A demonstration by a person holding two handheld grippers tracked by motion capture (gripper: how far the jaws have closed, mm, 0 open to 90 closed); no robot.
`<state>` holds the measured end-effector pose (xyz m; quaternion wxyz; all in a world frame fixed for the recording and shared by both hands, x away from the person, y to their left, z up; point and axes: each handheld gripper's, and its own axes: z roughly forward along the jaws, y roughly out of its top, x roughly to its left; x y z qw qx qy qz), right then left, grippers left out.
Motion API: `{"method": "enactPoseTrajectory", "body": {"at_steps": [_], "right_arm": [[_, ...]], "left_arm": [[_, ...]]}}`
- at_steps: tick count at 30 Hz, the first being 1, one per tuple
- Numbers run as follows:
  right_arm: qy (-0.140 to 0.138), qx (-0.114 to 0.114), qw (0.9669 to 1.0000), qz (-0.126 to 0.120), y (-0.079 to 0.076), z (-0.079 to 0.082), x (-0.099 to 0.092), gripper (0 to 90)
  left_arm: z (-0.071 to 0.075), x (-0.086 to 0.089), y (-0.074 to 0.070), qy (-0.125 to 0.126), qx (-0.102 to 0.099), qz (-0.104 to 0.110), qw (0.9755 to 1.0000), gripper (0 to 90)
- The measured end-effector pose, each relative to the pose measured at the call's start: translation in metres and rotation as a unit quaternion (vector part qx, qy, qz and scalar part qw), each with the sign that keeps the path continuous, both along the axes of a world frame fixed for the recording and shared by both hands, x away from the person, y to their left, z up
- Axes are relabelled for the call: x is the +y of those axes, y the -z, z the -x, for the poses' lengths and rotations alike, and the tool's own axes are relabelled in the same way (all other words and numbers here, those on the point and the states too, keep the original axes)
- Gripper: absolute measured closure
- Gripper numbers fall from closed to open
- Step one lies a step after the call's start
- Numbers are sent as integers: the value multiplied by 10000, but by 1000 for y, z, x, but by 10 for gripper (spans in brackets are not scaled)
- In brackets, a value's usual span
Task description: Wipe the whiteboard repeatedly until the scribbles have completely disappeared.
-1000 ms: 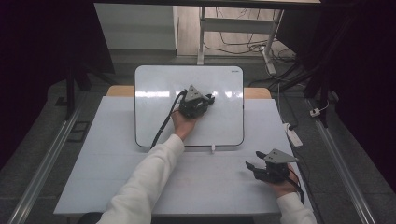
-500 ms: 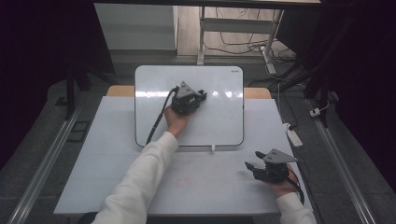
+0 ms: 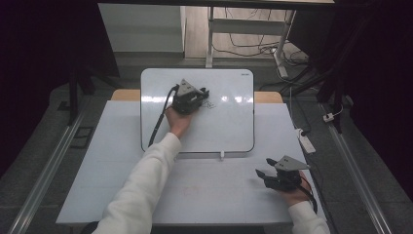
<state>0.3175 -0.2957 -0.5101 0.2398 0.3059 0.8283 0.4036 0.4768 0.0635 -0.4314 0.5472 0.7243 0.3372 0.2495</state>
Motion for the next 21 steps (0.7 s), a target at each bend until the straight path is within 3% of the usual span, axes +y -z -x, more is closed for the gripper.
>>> {"method": "enactPoseTrajectory", "body": {"at_steps": [2, 4, 10, 12, 17, 21], "right_arm": [[-11, -27, 10000, 11, -1, 0, 0, 385], [6, -31, 10000, -5, -1, 1, -1, 385], [-7, 8, 10000, 15, 1, -1, -1, 384], [-13, 6, 10000, 15, 1, 0, -1, 385], [2, -8, 10000, 1, 0, 0, 0, 385], [-16, -13, 10000, 10, 0, 1, 1, 385]], "left_arm": [[2, -11, 2, 84, -34, -134, 9999, 784], [3, -11, 1, 67, -90, -233, 9997, 784], [-3, 20, -6, -230, -16, 26, 9997, 784], [-1, 16, -5, -247, -31, -9, 9997, 784], [3, -6, 0, -10, -85, -220, 9997, 784], [-2, -2, -4, -79, -117, -173, 9998, 784]]}}
